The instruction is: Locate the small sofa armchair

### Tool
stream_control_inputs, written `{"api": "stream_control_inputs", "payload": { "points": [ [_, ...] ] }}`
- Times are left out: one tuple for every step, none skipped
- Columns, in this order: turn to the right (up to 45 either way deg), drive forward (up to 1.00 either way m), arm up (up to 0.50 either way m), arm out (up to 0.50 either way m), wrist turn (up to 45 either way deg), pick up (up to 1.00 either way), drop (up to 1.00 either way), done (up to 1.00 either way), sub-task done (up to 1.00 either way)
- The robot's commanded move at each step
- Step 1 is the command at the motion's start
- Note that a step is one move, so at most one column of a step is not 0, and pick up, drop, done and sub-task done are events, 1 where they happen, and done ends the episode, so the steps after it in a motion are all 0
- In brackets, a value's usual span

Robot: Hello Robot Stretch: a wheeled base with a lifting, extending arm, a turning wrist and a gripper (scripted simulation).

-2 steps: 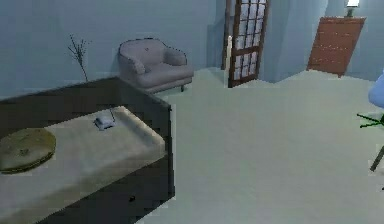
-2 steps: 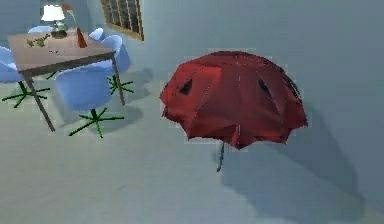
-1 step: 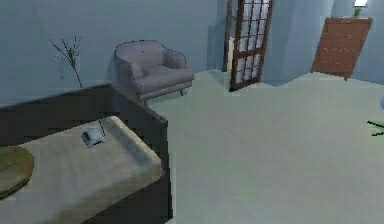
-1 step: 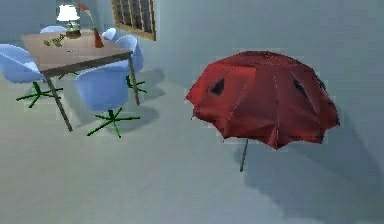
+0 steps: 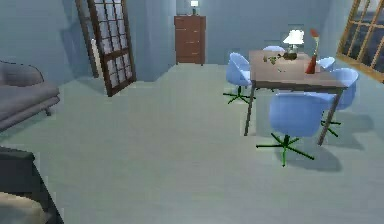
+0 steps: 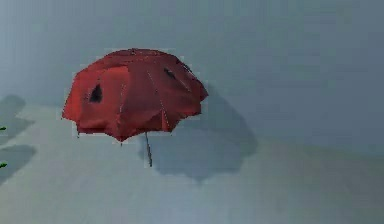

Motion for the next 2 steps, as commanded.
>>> {"api": "stream_control_inputs", "payload": {
  "points": [
    [0.0,0.75,0.00,0.00,0.0,0.00,0.00,0.00,0.00],
    [-36.0,0.00,0.00,0.00,0.0,0.00,0.00,0.00,0.00]
  ]
}}
